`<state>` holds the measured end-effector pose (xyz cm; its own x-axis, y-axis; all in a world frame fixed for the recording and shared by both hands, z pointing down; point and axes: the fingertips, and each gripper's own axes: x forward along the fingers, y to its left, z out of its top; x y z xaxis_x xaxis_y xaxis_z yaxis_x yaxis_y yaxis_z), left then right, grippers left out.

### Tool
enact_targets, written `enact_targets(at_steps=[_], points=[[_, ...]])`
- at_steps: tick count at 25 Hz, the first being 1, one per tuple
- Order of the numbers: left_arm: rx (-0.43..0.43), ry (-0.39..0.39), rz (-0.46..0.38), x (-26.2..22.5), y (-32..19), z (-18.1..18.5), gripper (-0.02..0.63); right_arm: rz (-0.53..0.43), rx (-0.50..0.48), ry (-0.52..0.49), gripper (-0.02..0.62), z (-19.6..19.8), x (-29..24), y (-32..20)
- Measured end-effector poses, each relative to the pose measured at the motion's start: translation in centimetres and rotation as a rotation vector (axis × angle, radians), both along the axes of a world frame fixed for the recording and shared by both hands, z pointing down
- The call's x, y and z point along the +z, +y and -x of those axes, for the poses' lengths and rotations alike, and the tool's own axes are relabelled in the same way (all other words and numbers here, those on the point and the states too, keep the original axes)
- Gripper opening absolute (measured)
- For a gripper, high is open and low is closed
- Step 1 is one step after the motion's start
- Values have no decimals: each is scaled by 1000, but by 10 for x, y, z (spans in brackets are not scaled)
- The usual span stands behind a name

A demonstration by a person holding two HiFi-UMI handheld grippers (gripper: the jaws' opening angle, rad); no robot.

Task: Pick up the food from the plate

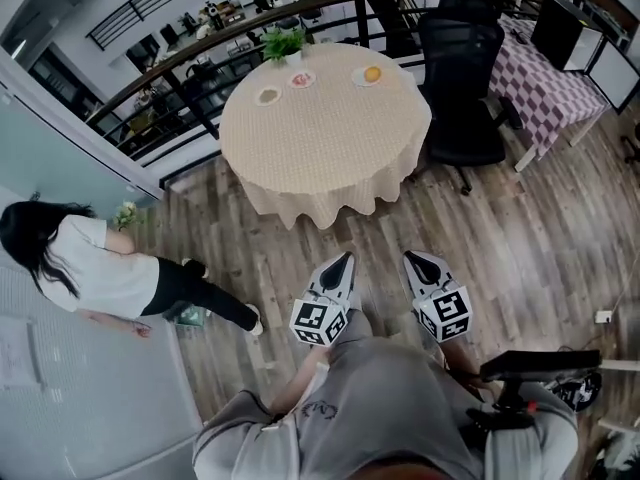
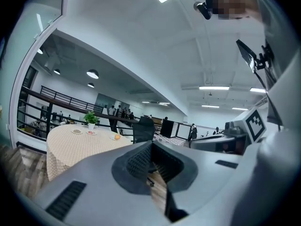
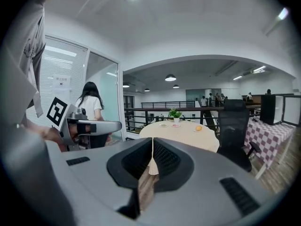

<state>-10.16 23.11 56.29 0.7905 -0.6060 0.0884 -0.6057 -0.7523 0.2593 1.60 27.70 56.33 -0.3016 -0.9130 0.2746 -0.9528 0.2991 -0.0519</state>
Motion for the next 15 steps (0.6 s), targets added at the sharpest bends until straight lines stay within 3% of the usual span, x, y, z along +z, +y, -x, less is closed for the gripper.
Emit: enact_targets(at_steps=[15], points=[[39, 19, 32, -10, -145, 21, 11, 15, 18, 41, 18, 26, -27, -135]])
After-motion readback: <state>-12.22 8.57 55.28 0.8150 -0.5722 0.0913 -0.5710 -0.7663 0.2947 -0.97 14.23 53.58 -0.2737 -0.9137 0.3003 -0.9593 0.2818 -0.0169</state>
